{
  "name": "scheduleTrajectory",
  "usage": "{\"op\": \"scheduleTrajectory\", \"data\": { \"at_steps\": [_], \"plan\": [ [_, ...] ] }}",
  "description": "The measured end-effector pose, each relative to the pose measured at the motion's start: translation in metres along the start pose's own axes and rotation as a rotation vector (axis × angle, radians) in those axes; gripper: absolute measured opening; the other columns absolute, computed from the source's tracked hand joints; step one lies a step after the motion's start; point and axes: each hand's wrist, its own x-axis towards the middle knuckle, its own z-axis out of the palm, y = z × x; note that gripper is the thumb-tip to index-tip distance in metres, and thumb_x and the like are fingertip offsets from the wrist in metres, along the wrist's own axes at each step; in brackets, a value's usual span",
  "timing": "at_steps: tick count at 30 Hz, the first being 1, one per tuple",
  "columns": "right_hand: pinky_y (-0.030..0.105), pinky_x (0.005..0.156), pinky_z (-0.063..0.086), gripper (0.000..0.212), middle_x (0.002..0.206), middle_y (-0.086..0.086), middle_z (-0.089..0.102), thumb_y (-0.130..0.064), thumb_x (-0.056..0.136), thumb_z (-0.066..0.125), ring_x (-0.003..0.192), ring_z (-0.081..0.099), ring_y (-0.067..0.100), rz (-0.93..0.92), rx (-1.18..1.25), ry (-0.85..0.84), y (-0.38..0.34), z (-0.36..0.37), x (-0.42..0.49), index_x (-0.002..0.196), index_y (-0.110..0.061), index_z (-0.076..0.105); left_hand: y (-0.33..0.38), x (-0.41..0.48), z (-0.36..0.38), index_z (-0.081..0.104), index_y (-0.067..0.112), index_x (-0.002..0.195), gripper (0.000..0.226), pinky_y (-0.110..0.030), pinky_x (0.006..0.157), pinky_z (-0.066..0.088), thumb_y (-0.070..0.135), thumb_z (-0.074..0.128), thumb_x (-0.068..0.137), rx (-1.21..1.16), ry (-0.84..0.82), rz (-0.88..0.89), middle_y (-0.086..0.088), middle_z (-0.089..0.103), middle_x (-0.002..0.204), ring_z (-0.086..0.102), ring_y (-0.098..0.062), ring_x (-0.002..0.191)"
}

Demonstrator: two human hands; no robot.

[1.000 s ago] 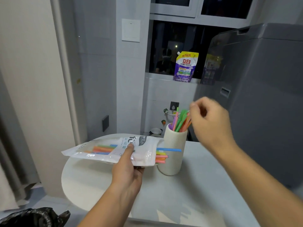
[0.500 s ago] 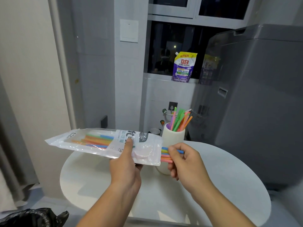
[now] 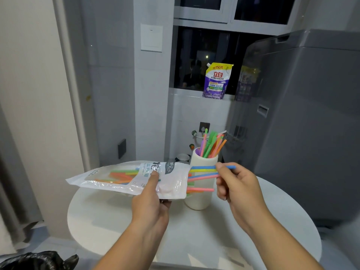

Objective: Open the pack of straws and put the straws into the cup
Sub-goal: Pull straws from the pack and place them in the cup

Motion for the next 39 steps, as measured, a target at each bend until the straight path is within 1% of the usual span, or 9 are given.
{"op": "scheduleTrajectory", "data": {
  "at_steps": [4, 11, 16, 20, 22, 26, 30, 34, 39],
  "plan": [
    [0.024, 0.041, 0.033, 0.015, 0.055, 0.001, 0.050, -0.019, 0.091, 0.069, 0.041, 0.039, 0.012, 0.080, 0.200, -0.017, 0.001, 0.005, 0.002, 0.085, -0.006, 0.065, -0.003, -0.001, 0.000, 0.067, 0.022, 0.114, 0.018, -0.035, 0.067, 0.067, 0.011, 0.072, 0.099, -0.001, 0.019, -0.006, -0.004, 0.080, 0.119, 0.078, -0.018, 0.094],
    [0.027, 0.045, 0.036, 0.014, 0.053, -0.002, 0.051, -0.015, 0.086, 0.075, 0.044, 0.040, 0.012, 0.076, 0.185, 0.012, 0.017, 0.018, -0.002, 0.093, -0.004, 0.072, -0.009, 0.000, 0.001, 0.068, 0.018, 0.119, 0.022, -0.033, 0.060, 0.067, 0.011, 0.072, 0.099, -0.007, 0.015, -0.012, -0.005, 0.081, 0.116, 0.082, -0.013, 0.075],
    [0.028, 0.050, 0.038, 0.022, 0.052, 0.001, 0.042, -0.018, 0.092, 0.069, 0.048, 0.038, 0.013, 0.066, 0.191, 0.040, 0.018, 0.019, 0.001, 0.072, -0.012, 0.066, -0.010, 0.001, 0.001, 0.067, 0.017, 0.125, 0.028, -0.034, 0.057, 0.066, 0.010, 0.072, 0.099, -0.011, 0.023, -0.017, -0.006, 0.081, 0.118, 0.082, -0.014, 0.075],
    [0.028, 0.050, 0.035, 0.028, 0.050, 0.000, 0.042, -0.020, 0.093, 0.069, 0.048, 0.036, 0.013, -0.023, 0.221, 0.058, 0.011, 0.014, 0.003, 0.067, -0.013, 0.062, -0.004, 0.005, -0.001, 0.063, 0.014, 0.140, 0.042, -0.034, 0.063, 0.068, 0.012, 0.072, 0.100, -0.043, 0.035, -0.036, -0.007, 0.079, 0.126, 0.079, -0.019, 0.099],
    [0.026, 0.047, 0.034, 0.030, 0.051, 0.000, 0.042, -0.021, 0.092, 0.071, 0.048, 0.036, 0.013, -0.065, 0.244, 0.061, 0.005, 0.010, 0.005, 0.064, -0.015, 0.062, -0.001, 0.007, -0.001, 0.063, 0.013, 0.142, 0.044, -0.032, 0.064, 0.067, 0.014, 0.073, 0.099, -0.058, 0.045, -0.044, -0.006, 0.079, 0.127, 0.077, -0.019, 0.103],
    [0.028, 0.047, 0.034, 0.029, 0.050, 0.002, 0.043, -0.022, 0.094, 0.068, 0.048, 0.035, 0.017, -0.197, 0.111, 0.083, -0.008, -0.001, 0.010, 0.073, -0.003, 0.060, 0.004, 0.012, -0.002, 0.064, 0.013, 0.139, 0.041, -0.029, 0.054, 0.065, 0.013, 0.073, 0.099, -0.092, 0.072, -0.052, -0.006, 0.079, 0.124, 0.078, -0.016, 0.093],
    [0.024, 0.043, 0.035, 0.031, 0.048, 0.004, 0.044, -0.021, 0.095, 0.067, 0.046, 0.036, 0.017, -0.302, -0.063, 0.115, -0.031, -0.012, 0.012, 0.067, -0.009, 0.064, 0.006, 0.016, -0.004, 0.062, 0.014, 0.142, 0.043, -0.026, 0.049, 0.060, 0.012, 0.072, 0.100, -0.144, 0.103, -0.058, -0.005, 0.078, 0.124, 0.077, -0.015, 0.087],
    [0.021, 0.042, 0.034, 0.035, 0.045, -0.001, 0.045, -0.020, 0.095, 0.067, 0.044, 0.037, 0.016, -0.376, -0.136, 0.133, -0.055, -0.021, 0.012, 0.061, -0.014, 0.059, 0.005, 0.020, -0.005, 0.060, 0.013, 0.145, 0.045, -0.026, 0.049, 0.061, 0.012, 0.071, 0.101, -0.197, 0.123, -0.070, -0.006, 0.077, 0.129, 0.076, -0.016, 0.092],
    [0.020, 0.041, 0.035, 0.028, 0.044, -0.004, 0.045, -0.021, 0.094, 0.068, 0.043, 0.037, 0.014, -0.431, -0.180, 0.126, -0.083, -0.032, 0.019, 0.070, -0.006, 0.065, 0.006, 0.026, -0.005, 0.059, 0.011, 0.147, 0.046, -0.027, 0.050, 0.063, 0.012, 0.069, 0.102, -0.268, 0.136, -0.090, -0.008, 0.076, 0.131, 0.076, -0.020, 0.101]
  ]
}}
